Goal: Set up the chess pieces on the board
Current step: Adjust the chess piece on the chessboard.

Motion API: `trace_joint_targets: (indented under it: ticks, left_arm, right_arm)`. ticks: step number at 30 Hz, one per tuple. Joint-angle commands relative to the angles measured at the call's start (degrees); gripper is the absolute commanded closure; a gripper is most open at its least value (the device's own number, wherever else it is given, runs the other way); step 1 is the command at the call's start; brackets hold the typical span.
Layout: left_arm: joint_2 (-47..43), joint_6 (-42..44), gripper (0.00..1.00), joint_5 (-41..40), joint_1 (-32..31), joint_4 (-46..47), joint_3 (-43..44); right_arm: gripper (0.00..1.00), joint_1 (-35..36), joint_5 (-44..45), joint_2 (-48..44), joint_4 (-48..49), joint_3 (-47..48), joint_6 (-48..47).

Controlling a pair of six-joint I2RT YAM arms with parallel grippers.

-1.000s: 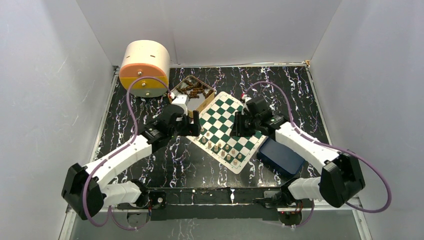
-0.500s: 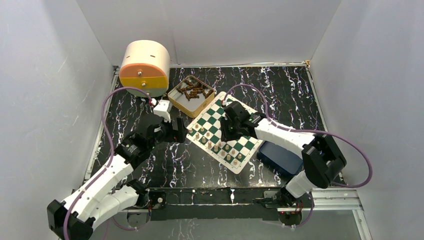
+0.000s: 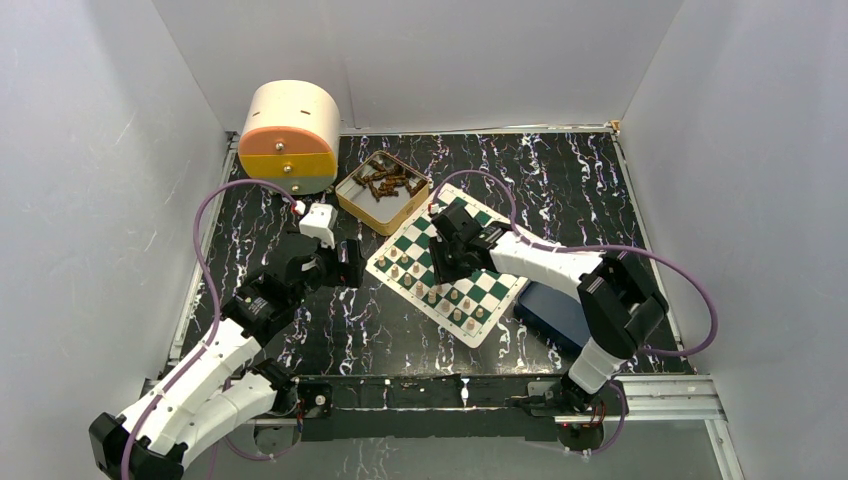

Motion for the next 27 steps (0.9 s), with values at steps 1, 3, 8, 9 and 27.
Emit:
trace_joint_targets:
  ticks: [1, 3, 8, 9, 27]
  left_arm:
    - [-0.42, 0.94, 0.08, -0.88, 0.10, 0.93, -0.02]
    - [-0.49, 0.96, 0.08, -0.88, 0.10, 0.96, -0.03]
    - [-0.79, 0.96, 0.08, -0.87, 0.10, 0.95, -0.15]
    - [-0.88, 0.96, 0.08, -0.89, 0.10, 0.97, -0.16]
    - [-0.75, 0.88, 0.08, -0.88, 0.10, 1.15, -0.19]
  right_arm:
    - [0.62, 0.75, 1.40, 1.17, -0.67, 2.99, -0.30]
    - [0.61, 1.09, 1.92, 1.79, -1.06, 3.18, -0.32]
    - [0.61, 1.41, 1.64, 3.39, -1.49, 3.89, -0.64]
    - [0.61, 1.44, 1.66, 3.67, -1.54, 4.02, -0.66]
    - [0.69, 1.95, 2.77, 5.52, -3.06, 5.63, -0.58]
